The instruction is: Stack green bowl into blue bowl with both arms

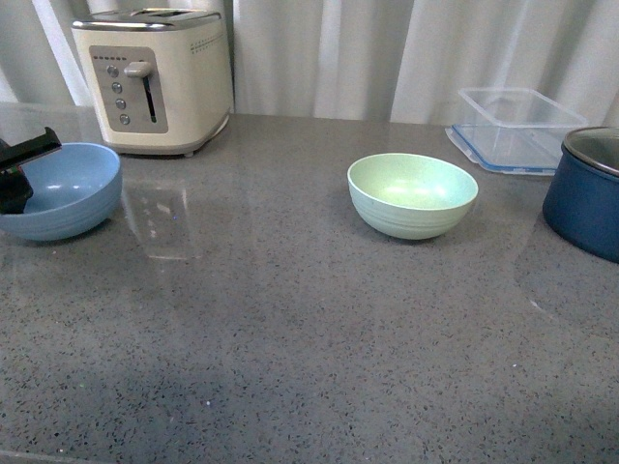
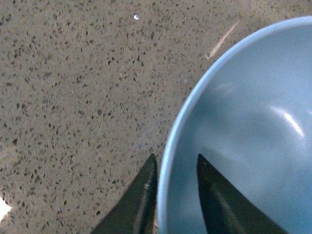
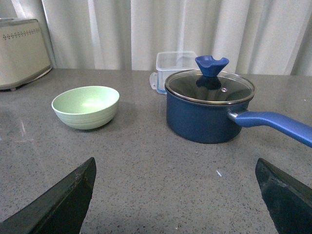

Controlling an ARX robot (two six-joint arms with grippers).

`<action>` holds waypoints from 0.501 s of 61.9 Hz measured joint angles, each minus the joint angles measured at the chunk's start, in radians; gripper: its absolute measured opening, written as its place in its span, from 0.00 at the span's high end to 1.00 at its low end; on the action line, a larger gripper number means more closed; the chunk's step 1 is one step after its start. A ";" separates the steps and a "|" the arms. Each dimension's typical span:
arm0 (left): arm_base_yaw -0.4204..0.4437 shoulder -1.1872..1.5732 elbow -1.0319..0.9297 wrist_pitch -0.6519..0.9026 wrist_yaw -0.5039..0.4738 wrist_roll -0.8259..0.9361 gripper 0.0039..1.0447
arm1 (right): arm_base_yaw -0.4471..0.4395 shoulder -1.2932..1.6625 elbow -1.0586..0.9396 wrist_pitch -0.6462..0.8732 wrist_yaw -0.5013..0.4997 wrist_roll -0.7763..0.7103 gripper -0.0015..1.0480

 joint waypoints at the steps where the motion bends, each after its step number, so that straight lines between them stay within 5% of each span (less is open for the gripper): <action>1: -0.002 -0.005 -0.006 0.000 0.000 -0.001 0.80 | 0.000 0.000 0.000 0.000 0.000 0.000 0.10; 8: -0.017 -0.059 -0.039 0.009 0.002 -0.014 0.97 | 0.000 0.000 0.000 0.000 0.000 0.000 0.10; 31: -0.145 -0.109 0.008 0.005 0.003 -0.008 0.96 | 0.000 0.000 0.000 0.000 0.000 0.000 0.10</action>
